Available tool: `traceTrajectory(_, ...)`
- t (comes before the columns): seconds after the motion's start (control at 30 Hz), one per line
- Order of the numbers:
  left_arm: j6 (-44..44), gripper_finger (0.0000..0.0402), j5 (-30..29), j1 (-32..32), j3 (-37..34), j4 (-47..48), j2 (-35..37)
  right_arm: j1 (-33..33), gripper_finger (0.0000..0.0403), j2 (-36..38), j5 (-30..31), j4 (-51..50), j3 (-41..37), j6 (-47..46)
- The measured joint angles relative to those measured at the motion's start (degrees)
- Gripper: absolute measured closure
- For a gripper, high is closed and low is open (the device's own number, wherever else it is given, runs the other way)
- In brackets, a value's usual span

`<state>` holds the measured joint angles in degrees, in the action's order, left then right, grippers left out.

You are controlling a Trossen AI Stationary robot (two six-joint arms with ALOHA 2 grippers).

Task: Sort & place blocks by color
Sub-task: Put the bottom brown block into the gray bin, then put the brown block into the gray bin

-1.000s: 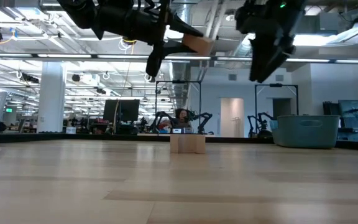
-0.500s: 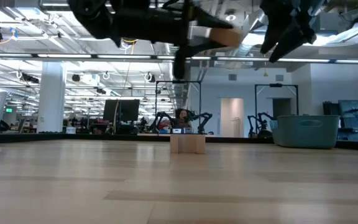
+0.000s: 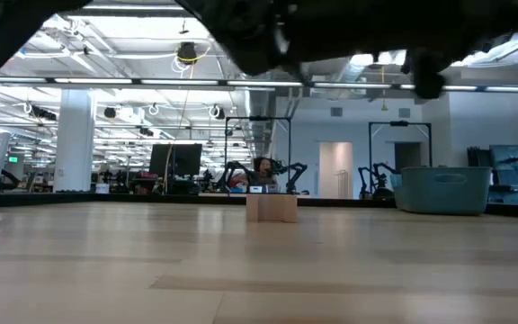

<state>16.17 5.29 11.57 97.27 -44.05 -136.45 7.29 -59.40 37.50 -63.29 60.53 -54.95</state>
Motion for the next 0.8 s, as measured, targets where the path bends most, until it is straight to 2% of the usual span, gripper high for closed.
traceTrajectory(0.1,-3.4,0.0297,1.9,0.9,9.1,2.7,-5.8,0.1,0.0148,0.5,0.1,-2.3,0.0,-2.3)
traceTrajectory(0.2,-6.6,0.0297,3.1,1.4,16.7,10.1,-9.7,0.8,0.0148,0.9,0.0,-3.3,0.0,-4.1)
traceTrajectory(0.33,-10.8,0.0296,4.7,2.0,23.2,18.2,-14.0,1.4,0.0148,0.9,0.4,-3.3,0.0,-4.8)
traceTrajectory(0.5,-9.6,0.0272,7.6,2.3,25.2,18.7,-16.8,0.8,0.0148,-1.1,3.0,-3.1,0.0,-4.7)
traceTrajectory(0.63,-10.0,0.024,4.4,2.3,25.3,21.9,-16.7,0.1,0.0148,-2.7,3.2,-3.0,0.0,-4.6)
traceTrajectory(0.8,-9.2,0.0198,3.2,2.1,25.3,22.8,-16.7,2.3,0.0148,-3.1,2.9,-2.7,0.0,-6.5)
